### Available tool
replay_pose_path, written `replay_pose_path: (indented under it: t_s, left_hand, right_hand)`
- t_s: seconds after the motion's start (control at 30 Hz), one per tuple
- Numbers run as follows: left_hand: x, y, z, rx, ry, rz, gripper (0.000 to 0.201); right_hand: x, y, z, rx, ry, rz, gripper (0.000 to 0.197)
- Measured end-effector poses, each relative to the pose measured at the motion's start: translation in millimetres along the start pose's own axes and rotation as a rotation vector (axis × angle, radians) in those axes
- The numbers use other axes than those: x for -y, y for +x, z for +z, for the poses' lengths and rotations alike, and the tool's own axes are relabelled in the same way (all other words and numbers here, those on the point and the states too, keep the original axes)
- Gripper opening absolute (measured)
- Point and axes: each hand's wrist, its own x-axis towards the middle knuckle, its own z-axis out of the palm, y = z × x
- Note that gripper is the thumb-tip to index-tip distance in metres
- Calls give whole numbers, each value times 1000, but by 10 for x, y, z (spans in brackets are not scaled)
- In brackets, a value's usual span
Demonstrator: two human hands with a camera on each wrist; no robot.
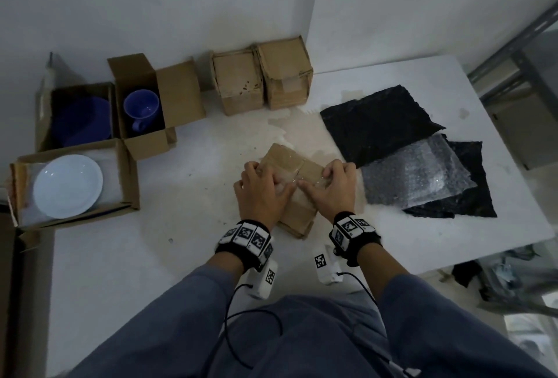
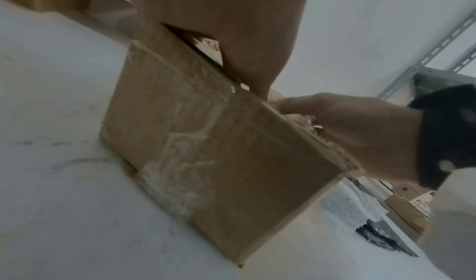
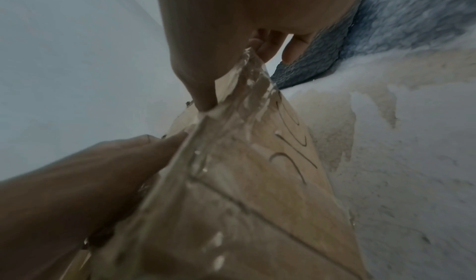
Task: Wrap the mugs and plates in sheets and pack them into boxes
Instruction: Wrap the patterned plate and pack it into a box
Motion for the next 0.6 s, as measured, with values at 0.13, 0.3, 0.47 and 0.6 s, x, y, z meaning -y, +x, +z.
replay_pose_path:
  t_s: [0.13, 0.3, 0.47, 0.6]
  left_hand:
    - [73, -4, 9, 42, 60, 42, 54]
    - [144, 74, -107, 229, -5, 51, 64]
    - [92, 39, -107, 116, -143, -4, 37]
    - [150, 52, -131, 160, -152, 61, 33]
  right_hand:
    - [17, -5, 14, -10, -21, 4, 56]
    - [68, -35, 23, -75, -78, -38, 53]
    - [116, -86, -4, -41, -214, -24, 61]
    - [192, -83, -54, -66, -231, -44, 59]
